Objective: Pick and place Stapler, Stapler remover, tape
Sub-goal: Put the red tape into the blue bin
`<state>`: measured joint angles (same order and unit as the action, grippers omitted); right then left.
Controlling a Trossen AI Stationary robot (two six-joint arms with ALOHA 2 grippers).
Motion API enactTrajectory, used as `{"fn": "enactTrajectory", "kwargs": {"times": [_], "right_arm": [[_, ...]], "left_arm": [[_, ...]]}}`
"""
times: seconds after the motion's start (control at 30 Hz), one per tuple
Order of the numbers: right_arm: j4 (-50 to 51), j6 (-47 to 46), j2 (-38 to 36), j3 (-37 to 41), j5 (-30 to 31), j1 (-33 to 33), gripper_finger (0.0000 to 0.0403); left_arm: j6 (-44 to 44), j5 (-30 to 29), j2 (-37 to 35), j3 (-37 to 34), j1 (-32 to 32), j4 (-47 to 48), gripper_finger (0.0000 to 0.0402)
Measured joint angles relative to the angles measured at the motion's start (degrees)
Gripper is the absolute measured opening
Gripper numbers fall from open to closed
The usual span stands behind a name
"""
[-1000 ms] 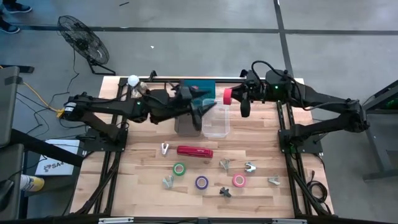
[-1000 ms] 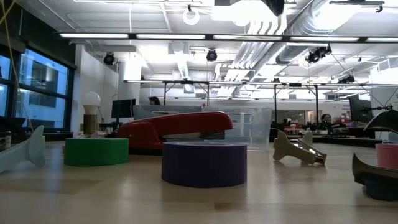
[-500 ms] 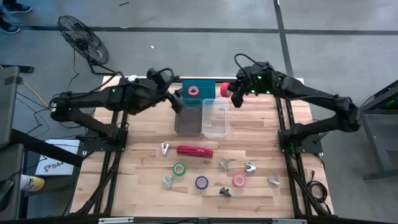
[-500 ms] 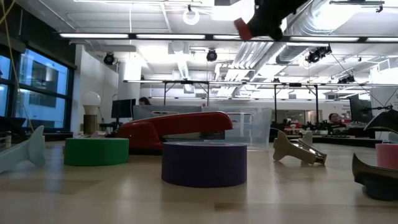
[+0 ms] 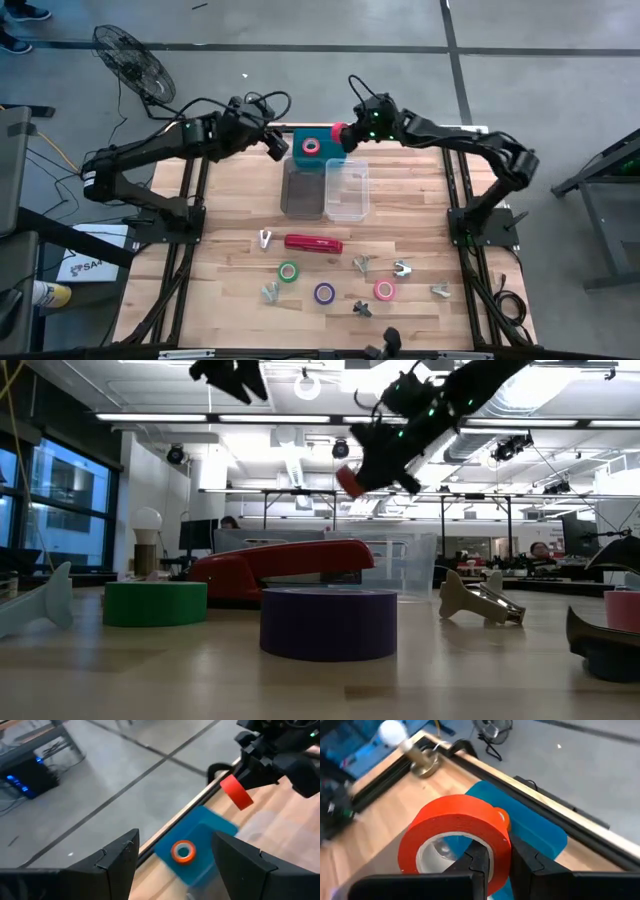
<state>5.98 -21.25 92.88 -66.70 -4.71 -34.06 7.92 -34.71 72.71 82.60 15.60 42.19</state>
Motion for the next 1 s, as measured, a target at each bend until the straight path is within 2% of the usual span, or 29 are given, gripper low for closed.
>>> {"fn": "enactTrajectory", "kwargs": {"times": [0.17, 0.47, 0.63, 1.0], "right_arm": [[-3.0, -6.8, 5.4, 0.0, 1.9, -1.3, 0.0034], [-9.3, -15.8, 11.0, 0.0, 3.1, -2.4, 0.0034], [-10.9, -17.4, 12.9, 0.0, 3.2, -2.3, 0.0034], [-8.9, -18.1, 14.7, 0.0, 3.0, -1.4, 0.0039]], "left_arm": [[-0.2, 0.9, 0.3, -1.8, 4.3, -0.2, 0.0241], [-0.2, 1.8, 0.4, -6.2, 8.2, -0.1, 0.0241], [-0.3, 3.9, 0.4, -7.8, 9.3, -0.5, 0.0241], [-0.4, 4.2, 0.5, -9.0, 9.3, -1.9, 0.0241]]}}
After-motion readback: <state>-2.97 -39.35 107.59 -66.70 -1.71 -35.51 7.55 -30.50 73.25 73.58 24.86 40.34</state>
